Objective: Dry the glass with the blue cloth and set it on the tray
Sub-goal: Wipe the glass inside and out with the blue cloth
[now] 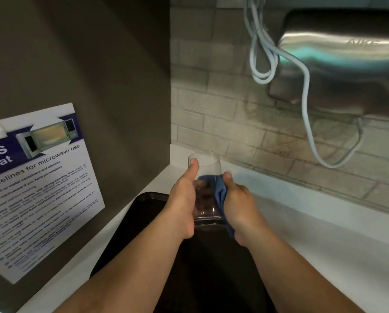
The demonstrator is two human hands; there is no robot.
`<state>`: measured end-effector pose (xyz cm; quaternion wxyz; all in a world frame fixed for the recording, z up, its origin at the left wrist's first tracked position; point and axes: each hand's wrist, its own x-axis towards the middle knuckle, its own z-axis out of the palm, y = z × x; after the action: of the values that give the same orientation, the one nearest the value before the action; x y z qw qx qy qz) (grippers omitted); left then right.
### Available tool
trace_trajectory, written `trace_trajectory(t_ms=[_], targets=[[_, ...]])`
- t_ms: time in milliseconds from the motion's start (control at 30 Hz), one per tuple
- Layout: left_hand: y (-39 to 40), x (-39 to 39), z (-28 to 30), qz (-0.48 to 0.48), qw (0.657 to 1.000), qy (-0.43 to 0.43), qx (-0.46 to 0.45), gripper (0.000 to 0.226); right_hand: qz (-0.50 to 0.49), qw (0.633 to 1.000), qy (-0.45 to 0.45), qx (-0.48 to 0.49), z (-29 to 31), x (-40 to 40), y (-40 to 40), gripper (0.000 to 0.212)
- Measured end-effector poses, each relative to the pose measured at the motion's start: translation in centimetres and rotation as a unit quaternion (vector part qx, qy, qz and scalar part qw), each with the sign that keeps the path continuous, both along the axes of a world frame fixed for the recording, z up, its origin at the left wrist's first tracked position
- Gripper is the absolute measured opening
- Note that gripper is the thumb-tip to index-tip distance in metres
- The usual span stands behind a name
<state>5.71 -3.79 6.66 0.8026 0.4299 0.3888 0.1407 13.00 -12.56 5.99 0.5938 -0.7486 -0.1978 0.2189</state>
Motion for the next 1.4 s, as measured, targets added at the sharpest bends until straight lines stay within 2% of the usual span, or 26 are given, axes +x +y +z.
trace_trajectory(t_ms=[67,133,200,267,367,467,500,533,633,700,767,833,933,1067,1200,1300,1367,1400], targets=[[0.4,0.2,0.2,0.039,0.999,0.011,0.015,0.078,0.034,0.992,-0.117,-0.036,-1.2,-1.7,-1.1,0.046],[0.7,0.4,0.4,0.071,0.997,0.015,0.023,0.077,0.053,0.974,-0.217,-0.042,-2.3,-3.5,-1.7,0.031],[0.7,0.3,0.0,0.054,0.998,0.012,0.036,0.080,0.049,0.958,-0.281,-0.036,-2.5,-4.5,-1.6,0.023],[0.2,-0.2,-0.4,0.003,0.999,-0.005,0.036,0.087,0.021,0.947,-0.320,-0.015,-1.7,-4.0,-0.8,0.032],[-0.3,-0.8,-0.5,-0.040,0.997,-0.055,0.029,0.083,-0.028,0.964,-0.265,0.014,1.0,-1.4,0.5,0.032],[0.2,-0.8,-0.3,-0.031,0.995,-0.096,0.016,0.088,-0.002,0.994,-0.065,0.091,2.0,0.3,0.7,0.053],[0.4,-0.7,-0.1,-0.021,0.995,-0.092,0.024,0.090,0.014,0.995,-0.031,0.095,1.9,0.0,0.3,0.055],[0.4,-0.7,0.1,-0.010,0.996,-0.079,0.037,0.091,0.032,0.995,-0.053,0.072,1.5,-0.8,-0.3,0.053],[0.6,-0.3,0.3,0.046,0.996,-0.020,0.068,0.079,0.047,0.977,-0.208,0.002,-0.9,-3.2,-1.6,0.034],[0.5,-0.2,0.1,0.050,0.995,-0.002,0.092,0.069,0.048,0.969,-0.243,0.012,-1.3,-4.0,-1.7,0.019],[0.4,-0.3,-0.3,0.023,0.995,-0.009,0.099,0.066,0.034,0.967,-0.251,0.026,-0.6,-3.4,-1.0,0.016],[0.1,-0.6,-0.4,-0.013,0.996,-0.032,0.083,0.071,0.012,0.973,-0.227,0.048,0.6,-1.8,-0.3,0.020],[0.1,-0.5,-0.3,-0.034,0.996,-0.038,0.079,0.083,-0.008,0.983,-0.172,0.059,1.4,0.6,0.5,0.037],[-0.4,0.1,0.5,-0.014,0.991,0.018,0.128,0.075,-0.022,0.977,-0.208,0.052,0.5,0.3,0.7,0.021],[-1.6,0.2,0.2,0.012,0.988,-0.060,0.145,0.075,-0.020,0.971,-0.232,0.059,1.0,0.1,1.2,0.019],[-1.4,0.0,0.8,0.015,0.990,-0.082,0.113,0.081,-0.026,0.987,-0.135,0.080,1.7,1.1,1.4,0.045],[-0.9,-0.3,1.2,0.011,0.995,-0.076,0.063,0.082,-0.013,0.996,-0.059,0.072,2.1,1.3,1.1,0.051],[-0.6,-0.3,1.1,0.015,0.996,-0.069,0.051,0.079,-0.001,0.997,-0.049,0.056,2.0,1.0,0.8,0.050]])
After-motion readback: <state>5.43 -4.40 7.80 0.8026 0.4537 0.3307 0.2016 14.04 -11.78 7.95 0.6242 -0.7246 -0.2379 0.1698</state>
